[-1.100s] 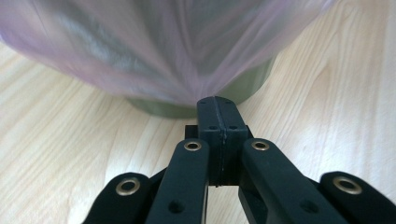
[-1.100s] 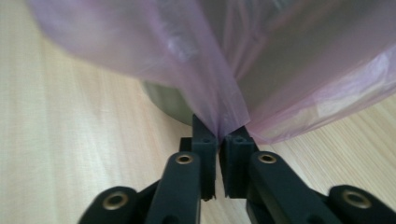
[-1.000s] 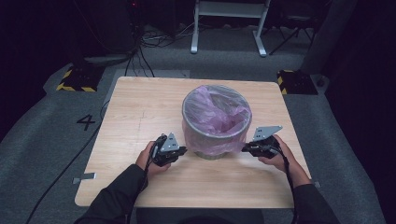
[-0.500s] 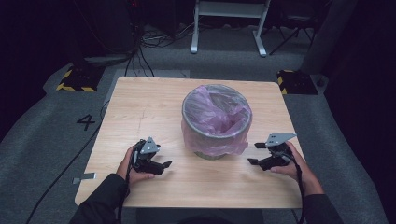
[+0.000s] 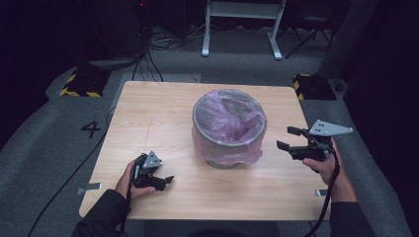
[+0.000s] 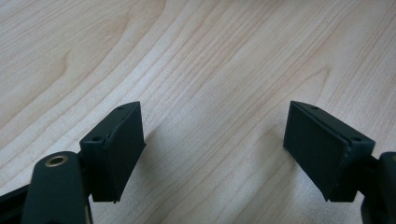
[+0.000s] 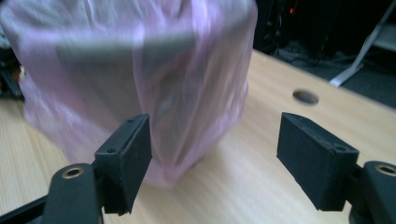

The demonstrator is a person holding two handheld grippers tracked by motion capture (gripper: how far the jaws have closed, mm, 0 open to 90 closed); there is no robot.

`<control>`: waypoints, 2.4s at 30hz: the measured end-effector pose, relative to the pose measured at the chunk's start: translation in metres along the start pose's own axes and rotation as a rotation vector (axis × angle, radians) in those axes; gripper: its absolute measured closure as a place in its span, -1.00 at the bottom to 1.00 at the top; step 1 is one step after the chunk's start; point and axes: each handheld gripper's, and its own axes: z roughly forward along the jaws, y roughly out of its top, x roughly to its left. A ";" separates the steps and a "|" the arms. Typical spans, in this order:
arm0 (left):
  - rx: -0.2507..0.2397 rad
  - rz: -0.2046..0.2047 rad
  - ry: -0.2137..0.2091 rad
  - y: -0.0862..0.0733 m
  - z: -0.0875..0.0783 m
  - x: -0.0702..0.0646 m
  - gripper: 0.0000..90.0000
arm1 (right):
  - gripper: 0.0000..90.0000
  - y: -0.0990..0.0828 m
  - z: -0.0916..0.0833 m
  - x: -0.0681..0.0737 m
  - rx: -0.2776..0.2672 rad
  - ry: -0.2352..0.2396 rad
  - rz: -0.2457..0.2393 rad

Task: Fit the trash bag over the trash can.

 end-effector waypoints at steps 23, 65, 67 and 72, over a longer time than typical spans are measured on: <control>-0.009 -0.001 0.000 -0.001 0.001 0.002 -0.66 | -0.41 0.091 0.062 0.025 0.024 0.053 -0.144; -0.008 -0.002 0.000 -0.002 0.001 0.002 -0.66 | -0.53 0.125 0.149 0.052 0.437 0.058 -0.336; -0.008 -0.002 0.000 -0.002 0.001 0.002 -0.66 | -0.53 0.126 0.154 0.055 0.466 0.044 -0.368; -0.008 -0.002 0.000 -0.002 0.001 0.002 -0.66 | -0.51 0.127 0.167 0.057 0.602 0.035 -0.394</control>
